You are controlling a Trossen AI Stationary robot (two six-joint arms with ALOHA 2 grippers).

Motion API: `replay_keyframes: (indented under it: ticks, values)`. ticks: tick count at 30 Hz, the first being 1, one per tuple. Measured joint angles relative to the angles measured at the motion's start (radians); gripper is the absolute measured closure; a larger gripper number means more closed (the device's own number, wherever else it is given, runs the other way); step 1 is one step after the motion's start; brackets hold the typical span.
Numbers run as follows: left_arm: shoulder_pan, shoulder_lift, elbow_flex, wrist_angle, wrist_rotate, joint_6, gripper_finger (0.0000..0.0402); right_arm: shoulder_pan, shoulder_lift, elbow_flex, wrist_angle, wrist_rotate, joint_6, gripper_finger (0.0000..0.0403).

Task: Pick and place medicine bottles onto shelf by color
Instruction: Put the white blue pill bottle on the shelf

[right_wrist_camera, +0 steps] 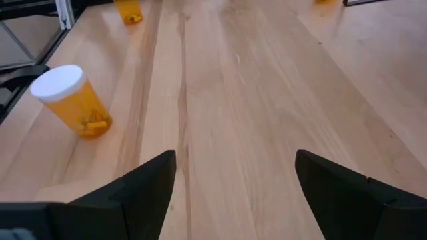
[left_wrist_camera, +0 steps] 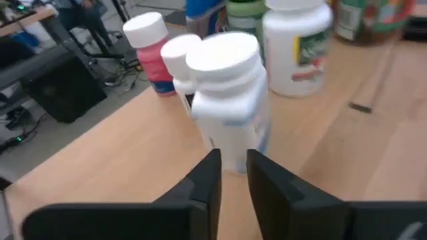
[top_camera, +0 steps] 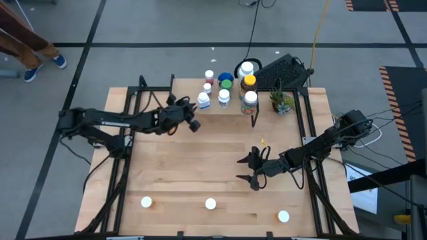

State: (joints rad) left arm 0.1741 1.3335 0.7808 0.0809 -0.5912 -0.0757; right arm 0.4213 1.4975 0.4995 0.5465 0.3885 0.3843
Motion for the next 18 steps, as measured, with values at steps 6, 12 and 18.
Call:
replay_keyframes:
  ticks: [6, 12, 18]
  values:
    - [0.036, 0.025, 0.0, -0.003, -0.04, -0.055, 0.037, 0.0, 0.0, 0.0, 0.0, 0.0, -0.009, 0.0103]
    - [0.042, 0.025, 0.0, 0.028, -0.039, -0.053, 0.0393, 0.0, 0.0, 0.0, -0.005, 0.0, -0.019, 0.0103]
    - [0.042, 0.087, 0.0, 0.096, -0.009, -0.04, 0.0397, 0.0, 0.0, 0.0, -0.005, 0.0, -0.019, 0.0103]
